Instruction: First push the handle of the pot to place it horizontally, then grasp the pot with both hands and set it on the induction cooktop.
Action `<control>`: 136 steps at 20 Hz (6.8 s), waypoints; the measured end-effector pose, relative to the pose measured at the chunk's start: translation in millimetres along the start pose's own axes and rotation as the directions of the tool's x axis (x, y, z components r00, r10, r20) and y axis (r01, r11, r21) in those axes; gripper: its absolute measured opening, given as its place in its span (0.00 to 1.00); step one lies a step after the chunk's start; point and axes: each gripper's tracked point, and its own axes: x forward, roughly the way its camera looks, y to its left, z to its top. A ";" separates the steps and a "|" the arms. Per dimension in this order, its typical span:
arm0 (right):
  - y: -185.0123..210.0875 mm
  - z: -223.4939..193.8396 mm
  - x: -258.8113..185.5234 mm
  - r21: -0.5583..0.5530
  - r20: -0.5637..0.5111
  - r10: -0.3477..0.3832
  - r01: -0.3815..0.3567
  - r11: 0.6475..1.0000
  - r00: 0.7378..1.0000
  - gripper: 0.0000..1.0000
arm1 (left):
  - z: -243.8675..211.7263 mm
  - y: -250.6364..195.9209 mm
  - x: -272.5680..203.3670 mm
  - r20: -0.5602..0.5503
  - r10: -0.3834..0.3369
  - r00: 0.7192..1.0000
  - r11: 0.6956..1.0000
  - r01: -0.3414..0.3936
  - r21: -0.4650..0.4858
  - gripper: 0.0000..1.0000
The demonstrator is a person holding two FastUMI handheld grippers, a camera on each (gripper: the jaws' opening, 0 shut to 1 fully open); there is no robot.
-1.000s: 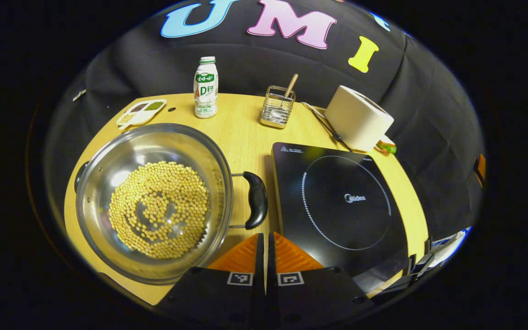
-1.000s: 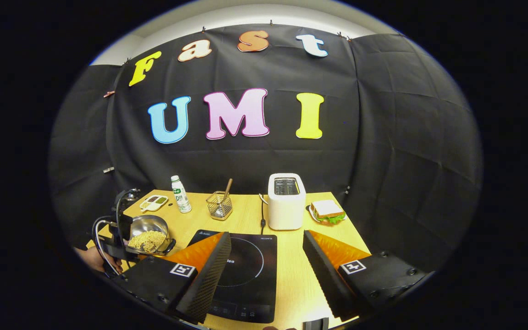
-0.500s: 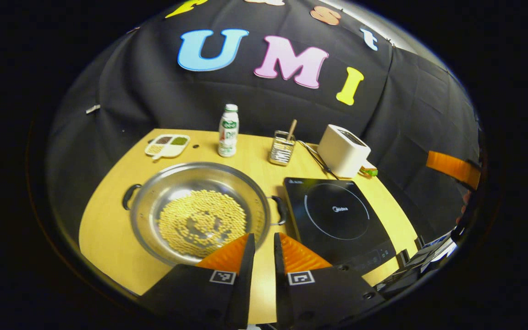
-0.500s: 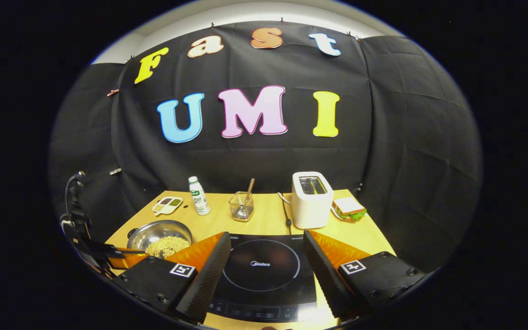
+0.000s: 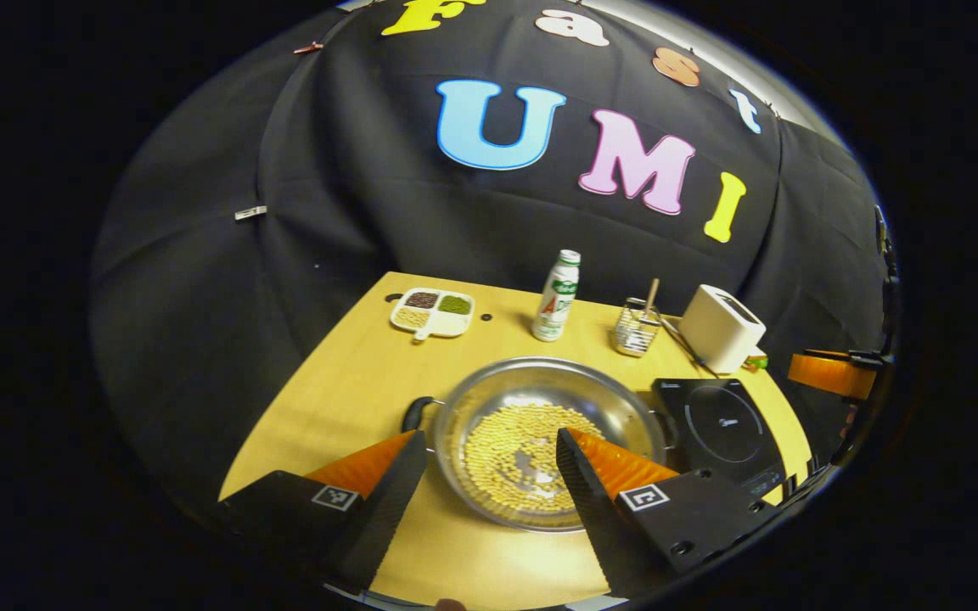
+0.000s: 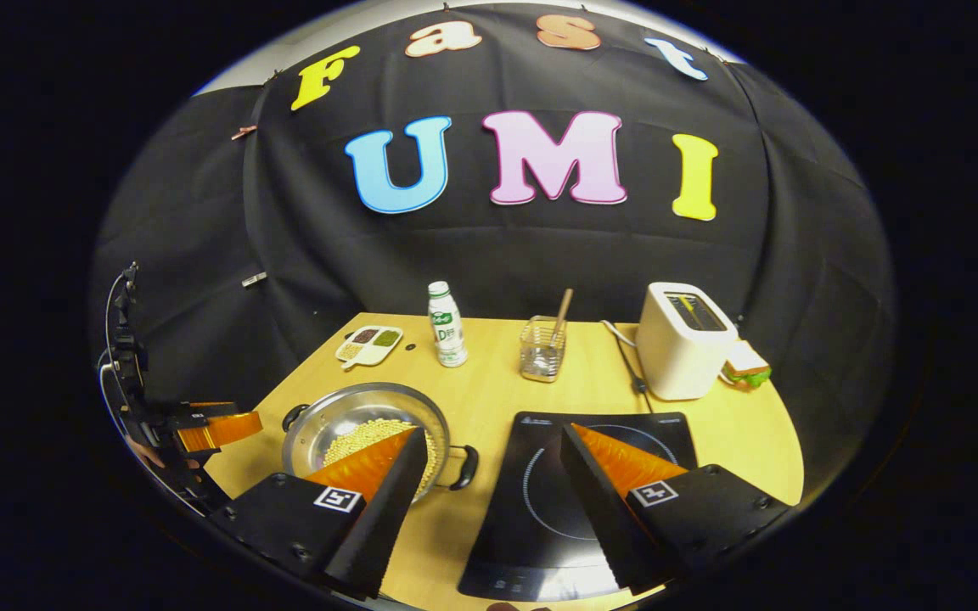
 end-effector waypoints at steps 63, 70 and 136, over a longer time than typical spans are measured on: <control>-3.2 -106.2 73.7 0.062 -0.339 -0.049 0.075 0.995 0.939 0.54 | -36.6 -17.2 52.0 -0.193 -0.184 0.964 0.976 0.155 -0.154 0.49; -80.3 -75.3 23.2 0.083 -0.293 -0.056 0.084 0.993 0.955 0.54 | -16.7 -108.8 25.7 -0.170 -0.208 0.963 0.972 0.185 -0.142 0.49; -296.5 -34.8 -19.6 0.140 -0.072 -0.200 0.209 0.968 0.977 0.99 | 19.9 -278.1 38.0 0.041 -0.142 0.989 0.986 0.145 -0.081 0.96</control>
